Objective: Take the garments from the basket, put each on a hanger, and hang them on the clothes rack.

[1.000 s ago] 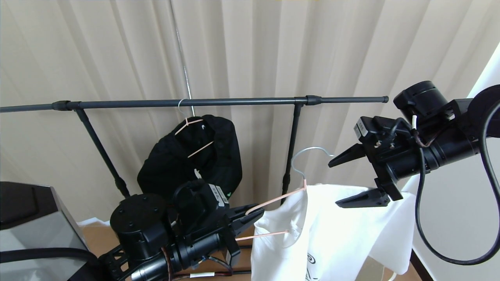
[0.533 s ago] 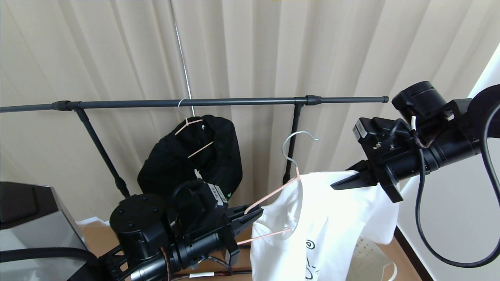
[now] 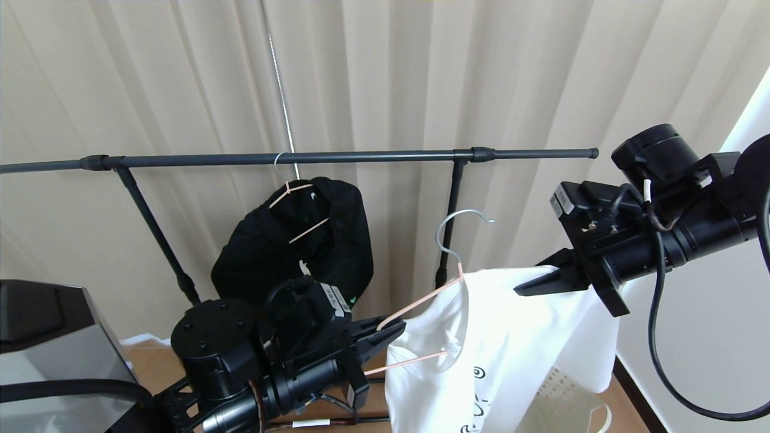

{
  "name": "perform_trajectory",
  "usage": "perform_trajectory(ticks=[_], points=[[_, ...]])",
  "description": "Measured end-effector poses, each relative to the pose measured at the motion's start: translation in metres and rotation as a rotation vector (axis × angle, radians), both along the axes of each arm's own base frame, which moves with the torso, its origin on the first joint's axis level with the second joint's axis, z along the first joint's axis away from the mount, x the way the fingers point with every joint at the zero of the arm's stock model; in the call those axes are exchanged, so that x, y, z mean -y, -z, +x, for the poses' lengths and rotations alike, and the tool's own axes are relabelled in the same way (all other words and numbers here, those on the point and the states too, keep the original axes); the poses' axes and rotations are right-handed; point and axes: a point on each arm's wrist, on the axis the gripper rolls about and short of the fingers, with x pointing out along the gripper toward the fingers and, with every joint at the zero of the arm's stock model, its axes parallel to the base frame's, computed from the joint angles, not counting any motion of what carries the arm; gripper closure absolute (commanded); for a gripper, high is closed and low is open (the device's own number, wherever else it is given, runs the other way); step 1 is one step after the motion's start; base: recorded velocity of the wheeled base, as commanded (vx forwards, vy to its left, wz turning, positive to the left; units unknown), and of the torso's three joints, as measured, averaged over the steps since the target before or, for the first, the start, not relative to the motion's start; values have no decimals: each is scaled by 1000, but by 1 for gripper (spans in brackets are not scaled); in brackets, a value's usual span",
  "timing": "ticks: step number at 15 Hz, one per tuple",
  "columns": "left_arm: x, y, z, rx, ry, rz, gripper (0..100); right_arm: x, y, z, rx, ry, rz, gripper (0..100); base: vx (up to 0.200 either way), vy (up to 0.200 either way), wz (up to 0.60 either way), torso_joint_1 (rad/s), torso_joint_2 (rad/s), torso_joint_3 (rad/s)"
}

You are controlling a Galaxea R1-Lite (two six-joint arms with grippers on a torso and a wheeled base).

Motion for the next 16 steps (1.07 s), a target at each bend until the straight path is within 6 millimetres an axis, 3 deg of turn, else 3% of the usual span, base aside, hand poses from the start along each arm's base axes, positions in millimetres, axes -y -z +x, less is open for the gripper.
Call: perform_trajectory(ticks=[3, 4, 11, 16], points=[[1, 3, 1, -6, 1, 6, 100, 2, -3, -7, 8, 1, 2, 100, 0, 0, 0, 0, 0, 0], [1, 4, 1, -8, 7, 7, 0, 3, -5, -10, 12, 1, 3, 100, 0, 0, 0, 0, 0, 0], [-4, -2, -4, -28, 15, -13, 0, 14, -10, -37, 35, 39, -37, 100, 0, 0, 0, 0, 0, 0], [-41, -16, -19, -55, -66, -44, 0, 22, -24, -43, 88, 112, -53, 100, 0, 0, 0, 0, 0, 0]])
